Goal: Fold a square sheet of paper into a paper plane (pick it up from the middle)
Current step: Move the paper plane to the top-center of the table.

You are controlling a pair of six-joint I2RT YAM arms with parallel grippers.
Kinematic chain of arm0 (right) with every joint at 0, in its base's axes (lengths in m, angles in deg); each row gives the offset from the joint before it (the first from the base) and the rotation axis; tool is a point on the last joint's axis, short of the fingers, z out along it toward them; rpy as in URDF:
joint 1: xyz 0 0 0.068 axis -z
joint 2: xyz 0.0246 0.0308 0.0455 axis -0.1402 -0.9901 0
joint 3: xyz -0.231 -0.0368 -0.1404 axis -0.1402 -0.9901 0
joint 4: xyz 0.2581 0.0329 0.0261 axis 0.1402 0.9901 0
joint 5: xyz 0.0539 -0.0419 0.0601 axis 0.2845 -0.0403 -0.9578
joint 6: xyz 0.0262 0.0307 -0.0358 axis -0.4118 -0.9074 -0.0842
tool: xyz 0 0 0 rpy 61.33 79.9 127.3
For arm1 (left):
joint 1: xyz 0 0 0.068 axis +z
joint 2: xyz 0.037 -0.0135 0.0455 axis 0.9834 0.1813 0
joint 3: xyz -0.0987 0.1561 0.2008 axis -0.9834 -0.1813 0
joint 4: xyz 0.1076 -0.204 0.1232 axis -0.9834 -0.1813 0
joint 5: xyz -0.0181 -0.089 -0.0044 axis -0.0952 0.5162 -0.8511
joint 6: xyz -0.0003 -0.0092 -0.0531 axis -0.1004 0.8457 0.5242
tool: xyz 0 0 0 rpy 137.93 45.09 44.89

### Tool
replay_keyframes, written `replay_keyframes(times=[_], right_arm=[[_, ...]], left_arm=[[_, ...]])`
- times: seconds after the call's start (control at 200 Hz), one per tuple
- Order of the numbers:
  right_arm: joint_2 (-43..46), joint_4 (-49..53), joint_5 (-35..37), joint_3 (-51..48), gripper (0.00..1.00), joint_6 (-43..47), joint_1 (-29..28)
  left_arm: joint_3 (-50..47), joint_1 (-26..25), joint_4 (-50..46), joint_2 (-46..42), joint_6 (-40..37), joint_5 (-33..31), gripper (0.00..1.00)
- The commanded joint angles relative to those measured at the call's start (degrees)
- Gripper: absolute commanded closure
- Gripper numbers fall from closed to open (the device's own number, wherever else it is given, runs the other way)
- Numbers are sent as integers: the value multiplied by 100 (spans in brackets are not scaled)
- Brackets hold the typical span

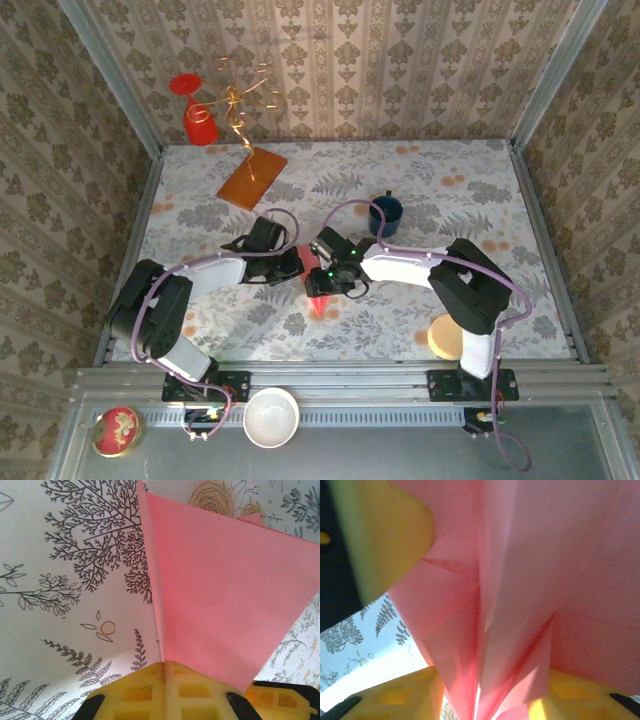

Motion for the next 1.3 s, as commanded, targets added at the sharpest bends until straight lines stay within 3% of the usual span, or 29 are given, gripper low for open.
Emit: replay_keyframes(times=[0.0,0.295,0.75,1.015,1.295], right_arm=[[-73,271,254,172,56,32,-39],[-38,366,520,198,68,-42,-37],[-281,745,847,512,70,-117,-47],[-401,1348,1545,965,83,-35,-44],[-726,1619,2240,1843,87,272,188]], left_arm=[[37,39,11,53,31,64,100],[28,74,-67,5,17,25,95],[-168,654,-730,-721,-280,-370,63],[-339,1090,-1180,-1103,-554,-583,47],[-532,1339,-1368,-1445,-685,-731,38]])
